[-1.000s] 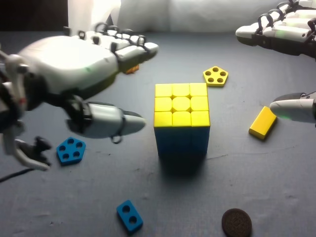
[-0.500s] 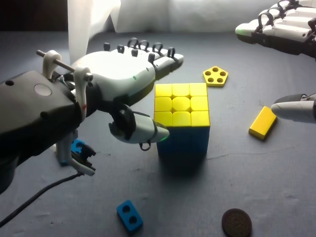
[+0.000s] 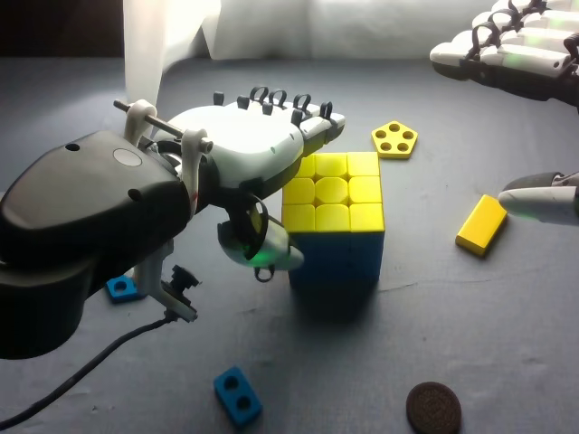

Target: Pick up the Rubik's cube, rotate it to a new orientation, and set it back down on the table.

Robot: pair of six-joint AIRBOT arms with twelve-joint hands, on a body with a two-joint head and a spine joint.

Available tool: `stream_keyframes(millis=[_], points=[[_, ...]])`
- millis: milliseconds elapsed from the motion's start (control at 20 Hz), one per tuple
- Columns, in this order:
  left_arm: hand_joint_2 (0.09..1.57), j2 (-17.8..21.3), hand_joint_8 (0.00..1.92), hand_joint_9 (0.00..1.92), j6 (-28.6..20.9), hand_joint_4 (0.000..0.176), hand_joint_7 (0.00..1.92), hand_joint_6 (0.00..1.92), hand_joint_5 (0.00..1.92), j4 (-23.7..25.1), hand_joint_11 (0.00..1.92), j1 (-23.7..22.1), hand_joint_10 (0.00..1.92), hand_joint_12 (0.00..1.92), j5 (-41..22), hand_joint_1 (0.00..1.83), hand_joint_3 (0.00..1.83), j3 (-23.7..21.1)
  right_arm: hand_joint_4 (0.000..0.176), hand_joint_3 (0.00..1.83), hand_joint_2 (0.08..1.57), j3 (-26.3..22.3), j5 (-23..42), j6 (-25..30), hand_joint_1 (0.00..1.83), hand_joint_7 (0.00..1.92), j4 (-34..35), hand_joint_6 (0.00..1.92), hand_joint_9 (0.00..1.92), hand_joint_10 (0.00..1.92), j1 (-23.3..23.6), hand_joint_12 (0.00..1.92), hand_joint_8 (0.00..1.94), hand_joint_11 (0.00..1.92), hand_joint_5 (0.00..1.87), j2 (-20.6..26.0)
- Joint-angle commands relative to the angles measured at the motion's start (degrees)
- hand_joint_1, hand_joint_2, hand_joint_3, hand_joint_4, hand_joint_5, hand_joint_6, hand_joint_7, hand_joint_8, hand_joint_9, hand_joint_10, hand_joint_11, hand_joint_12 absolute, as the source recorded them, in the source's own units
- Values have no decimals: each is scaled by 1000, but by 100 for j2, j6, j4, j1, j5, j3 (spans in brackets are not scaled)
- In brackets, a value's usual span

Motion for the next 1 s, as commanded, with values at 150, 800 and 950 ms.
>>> stream_keyframes(millis=[150, 800, 950], points=[[1051, -149, 0, 0, 194, 29, 0, 0, 0, 76, 0, -15, 0, 0, -294, 1043, 0, 90, 0, 0, 1186, -8, 684, -2, 487, 148, 29, 11, 104, 9, 94, 118, 10, 0, 69, 15], [1056, -704, 0, 0, 633, 31, 0, 0, 0, -474, 0, -7, 0, 0, -395, 992, 0, 502, 0, 1, 1195, -12, 684, -7, 448, 156, 24, 0, 129, 12, 103, 207, 5, 0, 52, 11], [1056, -794, 0, 0, 769, 29, 0, 0, 0, -619, 0, -16, 0, 0, -400, 985, 0, 618, 0, 0, 1197, -12, 684, -7, 442, 159, 24, 8, 120, 6, 104, 241, 3, 0, 71, 11]])
